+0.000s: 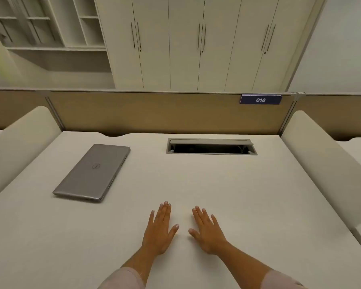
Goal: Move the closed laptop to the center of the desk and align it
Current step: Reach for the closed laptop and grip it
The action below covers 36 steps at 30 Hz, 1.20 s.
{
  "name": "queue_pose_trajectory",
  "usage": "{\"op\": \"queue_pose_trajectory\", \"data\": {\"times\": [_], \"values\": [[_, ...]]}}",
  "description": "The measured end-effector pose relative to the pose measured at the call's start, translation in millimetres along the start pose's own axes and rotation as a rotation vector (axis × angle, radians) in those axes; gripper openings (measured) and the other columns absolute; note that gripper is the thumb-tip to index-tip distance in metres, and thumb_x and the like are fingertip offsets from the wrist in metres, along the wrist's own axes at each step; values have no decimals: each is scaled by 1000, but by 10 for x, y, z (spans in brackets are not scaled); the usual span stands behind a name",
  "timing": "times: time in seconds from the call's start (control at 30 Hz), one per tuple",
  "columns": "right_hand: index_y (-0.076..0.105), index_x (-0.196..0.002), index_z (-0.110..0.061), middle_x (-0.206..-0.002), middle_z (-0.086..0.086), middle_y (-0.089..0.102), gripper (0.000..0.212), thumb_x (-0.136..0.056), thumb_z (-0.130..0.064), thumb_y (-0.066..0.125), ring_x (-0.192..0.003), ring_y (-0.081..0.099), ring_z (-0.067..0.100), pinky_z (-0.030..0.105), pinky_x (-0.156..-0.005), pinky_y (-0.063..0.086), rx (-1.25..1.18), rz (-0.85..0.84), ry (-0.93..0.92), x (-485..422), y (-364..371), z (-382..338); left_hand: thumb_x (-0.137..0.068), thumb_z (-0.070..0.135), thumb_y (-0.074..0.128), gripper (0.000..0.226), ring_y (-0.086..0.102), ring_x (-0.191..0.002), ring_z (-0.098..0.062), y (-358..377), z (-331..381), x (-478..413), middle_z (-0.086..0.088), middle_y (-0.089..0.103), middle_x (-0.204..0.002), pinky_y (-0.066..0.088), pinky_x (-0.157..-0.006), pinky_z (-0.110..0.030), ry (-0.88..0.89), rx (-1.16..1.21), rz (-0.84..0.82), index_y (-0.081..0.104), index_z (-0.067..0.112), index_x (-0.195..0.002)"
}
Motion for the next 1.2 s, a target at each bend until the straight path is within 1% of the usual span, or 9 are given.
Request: {"op": "queue_pose_trajectory", "data": {"times": [0.13,0.27,0.37,0.5,0.77,0.9,1.07,1.13,1.2], "values": [[-12,-150,-18,-154,-9,-22,102,-65,-74,-16,-145,-17,16,31,-109,-19,1,-19,13,100,120,21,-97,58,18,74,-11,-146,-9,85,-40,180,-5,39,-151,0,-114,-35,-91,-11,-160,-3,15,-153],[-13,-150,-22,-155,-10,-21,99,-66,-74,-16,-145,-17,14,32,-112,-17,-6,-39,-5,169,233,95,-97,57,15,72,-11,-147,-11,187,-30,340,-2,49,-144,5,-111,-39,-133,-6,-254,6,14,-154],[-12,-150,-24,-158,-9,-17,97,-68,-74,-15,-145,-17,13,33,-115,-14,-7,-44,-24,174,251,132,-97,57,14,71,-11,-147,-12,214,-35,402,0,50,-143,4,-110,-40,-161,-16,-265,2,16,-153],[-16,-148,-27,-155,-11,-21,91,-70,-74,-14,-143,-20,11,23,-103,-27,4,-38,-52,175,263,151,-97,56,13,70,-12,-147,-13,174,-35,414,1,51,-142,3,-109,-39,-190,-37,-253,2,16,-153],[-17,-146,-27,-153,-13,-21,89,-71,-74,-12,-144,-19,12,21,-101,-29,-9,-35,-104,172,249,200,-99,52,13,63,-14,-146,-14,185,54,514,2,45,-147,0,-109,-42,-260,-44,-268,5,20,-153],[-10,-151,-25,-156,-12,-17,96,-69,-76,-10,-144,-17,10,32,-115,-15,-21,-57,-131,138,229,224,-99,52,13,63,-14,-146,-15,149,70,542,3,47,-146,-1,-108,-42,-273,-60,-275,5,22,-153],[-8,-151,-28,-159,-13,-12,93,-70,-74,-10,-145,-16,9,37,-118,-10,-11,-56,-153,80,214,212,-97,56,15,67,-13,-147,-16,182,65,567,3,45,-146,-1,-109,-43,-254,-54,-349,7,20,-153],[-6,-151,-29,-159,-13,-10,92,-72,-73,-11,-145,-15,9,38,-118,-10,-14,-54,-160,18,186,197,-96,59,18,69,-12,-147,-15,203,70,565,4,39,-150,1,-109,-42,-221,-43,-389,11,20,-152],[0,-152,-28,-160,-14,-4,91,-72,-71,-11,-146,-10,8,36,-118,-8,-30,-37,-171,-111,130,147,-94,63,22,73,-11,-147,-15,209,29,538,4,20,-159,2,-111,-41,-191,-20,-403,12,18,-152]]}}
Point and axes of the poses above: each hand's wrist, its own x-axis away from the middle knuckle, its own y-axis out of the palm, z = x × y, the point moved 6 cm from there along -x, towards the middle knuckle
